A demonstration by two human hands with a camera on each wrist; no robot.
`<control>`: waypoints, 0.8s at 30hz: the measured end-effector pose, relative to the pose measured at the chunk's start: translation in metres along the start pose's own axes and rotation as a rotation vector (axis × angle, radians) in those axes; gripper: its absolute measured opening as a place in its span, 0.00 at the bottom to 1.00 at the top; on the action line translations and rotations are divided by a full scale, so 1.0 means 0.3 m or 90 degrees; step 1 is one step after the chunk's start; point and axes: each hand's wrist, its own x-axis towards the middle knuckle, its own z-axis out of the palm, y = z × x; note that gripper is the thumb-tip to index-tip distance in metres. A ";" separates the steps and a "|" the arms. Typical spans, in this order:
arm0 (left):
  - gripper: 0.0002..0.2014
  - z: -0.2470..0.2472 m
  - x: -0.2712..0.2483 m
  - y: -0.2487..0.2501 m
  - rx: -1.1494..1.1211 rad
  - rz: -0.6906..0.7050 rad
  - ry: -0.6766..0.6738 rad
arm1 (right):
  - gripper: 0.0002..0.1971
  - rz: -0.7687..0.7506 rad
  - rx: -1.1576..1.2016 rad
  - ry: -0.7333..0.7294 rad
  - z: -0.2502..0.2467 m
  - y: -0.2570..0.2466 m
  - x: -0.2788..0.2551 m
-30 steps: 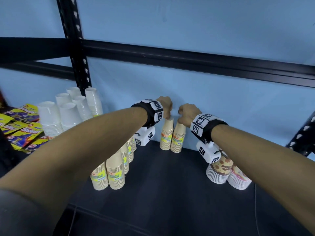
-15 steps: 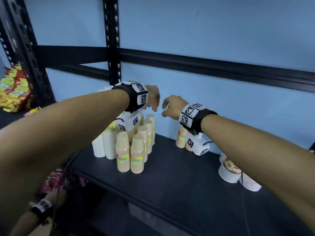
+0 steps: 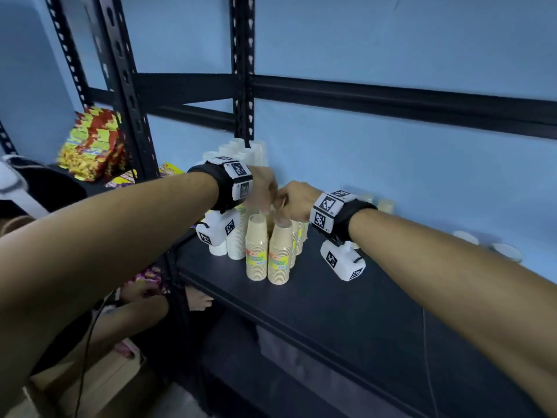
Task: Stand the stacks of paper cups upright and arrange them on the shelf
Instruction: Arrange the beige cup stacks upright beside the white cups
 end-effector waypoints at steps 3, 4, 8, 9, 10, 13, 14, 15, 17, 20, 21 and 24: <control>0.18 0.036 -0.009 -0.013 -0.002 0.009 -0.017 | 0.14 0.003 -0.010 -0.013 0.021 -0.018 -0.008; 0.19 0.048 -0.006 -0.020 -0.004 0.008 -0.015 | 0.14 0.002 -0.013 -0.015 0.028 -0.022 -0.007; 0.17 0.077 -0.006 -0.041 -0.025 0.015 -0.023 | 0.15 -0.004 -0.060 -0.025 0.046 -0.033 -0.005; 0.18 0.085 -0.009 -0.044 -0.030 0.017 -0.026 | 0.16 -0.009 -0.062 -0.035 0.048 -0.031 -0.005; 0.18 0.096 -0.008 -0.048 -0.034 0.015 -0.026 | 0.16 -0.017 -0.061 -0.047 0.049 -0.028 -0.006; 0.20 0.128 -0.009 -0.055 -0.058 0.005 -0.026 | 0.18 -0.029 -0.064 -0.064 0.052 -0.021 -0.019; 0.19 0.135 -0.007 -0.058 -0.065 0.007 -0.024 | 0.18 -0.030 -0.063 -0.062 0.056 -0.016 -0.019; 0.19 0.136 -0.009 -0.060 -0.066 0.007 -0.023 | 0.18 -0.034 -0.062 -0.059 0.057 -0.013 -0.018; 0.18 0.135 -0.008 -0.062 -0.069 0.008 -0.023 | 0.18 -0.030 -0.057 -0.056 0.057 -0.007 -0.020; 0.18 0.129 -0.007 -0.053 -0.068 0.015 -0.041 | 0.18 -0.014 -0.052 -0.049 0.050 0.004 -0.026; 0.18 0.126 -0.008 -0.047 -0.064 0.018 -0.047 | 0.18 -0.008 -0.050 -0.048 0.045 0.009 -0.031; 0.17 0.122 -0.001 -0.020 -0.046 0.044 -0.056 | 0.16 0.018 -0.054 -0.052 0.024 0.030 -0.049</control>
